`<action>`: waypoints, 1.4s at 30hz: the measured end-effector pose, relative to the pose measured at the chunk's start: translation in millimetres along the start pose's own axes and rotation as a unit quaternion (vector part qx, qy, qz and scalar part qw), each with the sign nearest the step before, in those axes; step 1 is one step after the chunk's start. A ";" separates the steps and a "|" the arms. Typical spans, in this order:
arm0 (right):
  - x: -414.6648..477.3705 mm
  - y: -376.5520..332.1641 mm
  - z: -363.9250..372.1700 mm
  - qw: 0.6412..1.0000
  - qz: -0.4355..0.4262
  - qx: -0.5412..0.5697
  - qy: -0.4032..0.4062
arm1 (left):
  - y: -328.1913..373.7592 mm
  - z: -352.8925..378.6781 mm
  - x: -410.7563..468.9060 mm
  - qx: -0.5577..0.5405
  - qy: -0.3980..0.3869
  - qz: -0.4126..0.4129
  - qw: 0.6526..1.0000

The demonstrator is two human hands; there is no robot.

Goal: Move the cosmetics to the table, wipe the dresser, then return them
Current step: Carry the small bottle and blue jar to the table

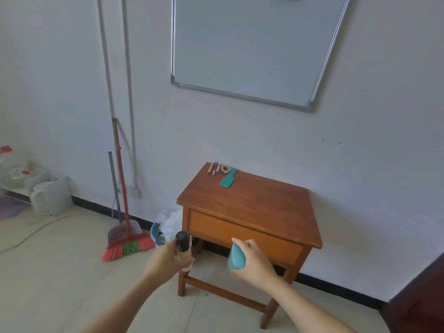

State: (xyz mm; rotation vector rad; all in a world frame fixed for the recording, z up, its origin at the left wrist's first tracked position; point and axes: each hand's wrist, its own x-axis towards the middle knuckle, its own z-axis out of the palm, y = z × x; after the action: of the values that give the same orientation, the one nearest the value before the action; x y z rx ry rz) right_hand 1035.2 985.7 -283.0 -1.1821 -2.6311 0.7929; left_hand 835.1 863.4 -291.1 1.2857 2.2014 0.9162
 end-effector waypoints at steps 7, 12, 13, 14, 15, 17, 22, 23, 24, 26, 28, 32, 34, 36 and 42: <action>95.3 34.1 -27.6 0.995 0.080 0.029 0.051 | 15.4 15.4 137.0 0.012 -0.067 0.024 0.997; 116.8 78.7 -16.5 0.985 0.157 0.053 0.053 | 20.1 54.2 191.7 0.002 -0.108 0.016 0.994; 122.6 88.1 -18.5 0.983 0.166 0.051 0.056 | 23.2 61.8 201.3 0.011 -0.115 0.016 0.993; 130.1 97.2 -22.9 0.982 0.172 0.051 0.062 | 27.8 68.2 211.7 0.020 -0.117 0.019 0.993; 137.8 105.5 -29.0 0.980 0.177 0.054 0.067 | 33.0 72.6 221.8 0.021 -0.120 0.018 0.992; 159.9 125.9 -44.5 0.980 0.177 0.052 0.078 | 45.2 82.9 247.1 0.004 -0.119 0.021 0.993; 225.2 164.8 -85.9 0.982 0.150 0.055 0.096 | 89.6 101.8 318.3 -0.029 -0.109 0.017 0.993; 237.2 172.2 -92.5 0.984 0.145 0.056 0.089 | 100.2 103.8 331.7 -0.025 -0.107 0.014 0.994; 248.2 180.8 -97.9 0.986 0.139 0.055 0.080 | 109.5 106.6 343.0 -0.024 -0.102 0.013 0.994; 269.7 195.2 -108.6 0.989 0.123 0.051 0.071 | 122.6 113.2 360.4 -0.033 -0.086 0.004 0.996; 290.0 205.7 -117.5 0.990 0.113 0.051 0.069 | 127.8 118.5 374.0 -0.040 -0.073 -0.020 0.996; 318.2 220.8 -114.3 0.991 0.102 0.062 0.059 | 116.5 134.4 388.1 -0.048 -0.063 -0.070 0.994; 332.3 225.2 -110.5 0.992 0.089 0.064 0.058 | 114.8 140.7 400.1 -0.056 -0.054 -0.083 0.994; 344.6 229.0 -104.9 0.992 0.087 0.067 0.063 | 117.7 142.5 417.5 -0.049 -0.059 -0.081 0.994; 386.3 238.6 -109.2 0.993 0.091 0.049 0.059 | 120.6 151.9 469.6 -0.047 -0.068 -0.053 0.995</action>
State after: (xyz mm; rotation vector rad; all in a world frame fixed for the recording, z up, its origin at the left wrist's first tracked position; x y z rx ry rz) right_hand 965.8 1443.3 -344.6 -1.4102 -2.3873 0.8444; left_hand 780.4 1367.4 -324.8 1.1417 2.0755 0.8544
